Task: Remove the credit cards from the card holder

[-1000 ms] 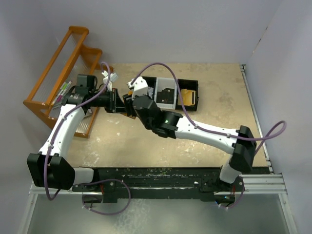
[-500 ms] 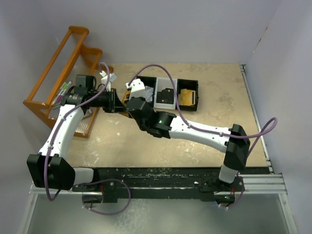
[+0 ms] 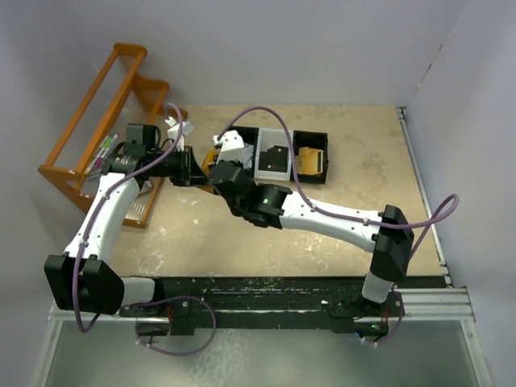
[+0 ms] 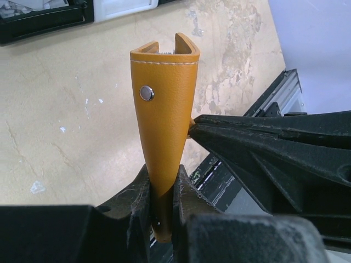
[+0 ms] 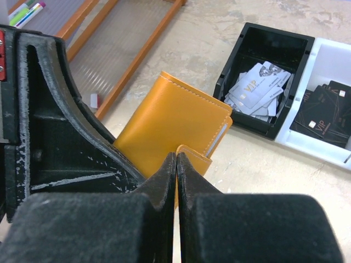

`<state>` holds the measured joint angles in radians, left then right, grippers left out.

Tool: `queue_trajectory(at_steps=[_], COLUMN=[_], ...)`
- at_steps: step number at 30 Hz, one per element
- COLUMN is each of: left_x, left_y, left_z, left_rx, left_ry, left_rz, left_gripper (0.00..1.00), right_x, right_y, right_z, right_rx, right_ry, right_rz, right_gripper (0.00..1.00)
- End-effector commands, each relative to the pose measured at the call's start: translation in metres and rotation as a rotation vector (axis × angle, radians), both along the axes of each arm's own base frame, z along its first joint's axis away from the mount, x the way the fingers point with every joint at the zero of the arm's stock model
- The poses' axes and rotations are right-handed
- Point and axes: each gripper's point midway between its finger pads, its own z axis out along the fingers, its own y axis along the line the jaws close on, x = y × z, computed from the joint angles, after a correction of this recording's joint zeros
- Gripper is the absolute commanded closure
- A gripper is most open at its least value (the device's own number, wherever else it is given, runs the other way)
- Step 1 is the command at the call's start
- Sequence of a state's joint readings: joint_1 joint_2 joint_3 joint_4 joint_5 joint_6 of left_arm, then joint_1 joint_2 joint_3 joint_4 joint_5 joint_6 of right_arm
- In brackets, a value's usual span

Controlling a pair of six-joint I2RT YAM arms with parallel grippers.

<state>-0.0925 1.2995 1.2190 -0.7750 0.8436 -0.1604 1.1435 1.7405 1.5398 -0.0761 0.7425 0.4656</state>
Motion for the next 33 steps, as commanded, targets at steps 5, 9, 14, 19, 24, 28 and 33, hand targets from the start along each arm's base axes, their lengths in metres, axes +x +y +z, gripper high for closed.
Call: queue_trajectory(at_steps=[5, 9, 14, 19, 24, 28, 33], left_x=[-0.005, -0.006, -0.005, -0.008, -0.012, -0.019, -0.027], left_y=[-0.002, -0.001, -0.001, -0.004, -0.007, -0.009, -0.01], left_z=[0.031, 0.03, 0.028, 0.035, 0.044, 0.05, 0.055], left_rx=[-0.024, -0.017, -0.012, -0.035, -0.056, -0.064, -0.067], left_ry=[-0.118, -0.123, -0.115, -0.13, -0.161, -0.214, -0.254], left_rz=[-0.028, -0.028, -0.035, -0.06, -0.098, -0.153, -0.214], left_gripper=[1.0, 1.0, 1.0, 1.0, 1.0, 1.0, 1.0], right_x=[0.025, 0.025, 0.021, 0.017, 0.008, 0.002, -0.02], right_y=[-0.061, -0.072, -0.083, -0.087, -0.088, -0.079, -0.045], right_z=[-0.015, -0.019, -0.017, -0.005, 0.027, 0.061, 0.074], right_rx=[-0.085, -0.083, -0.025, 0.112, 0.289, 0.398, 0.437], right_ry=[0.025, 0.046, 0.087, 0.151, 0.194, 0.239, 0.32], right_rz=[-0.195, -0.213, -0.203, -0.056, 0.203, 0.394, 0.646], right_gripper=[1.0, 1.0, 0.98, 0.7, 0.33, 0.2, 0.12])
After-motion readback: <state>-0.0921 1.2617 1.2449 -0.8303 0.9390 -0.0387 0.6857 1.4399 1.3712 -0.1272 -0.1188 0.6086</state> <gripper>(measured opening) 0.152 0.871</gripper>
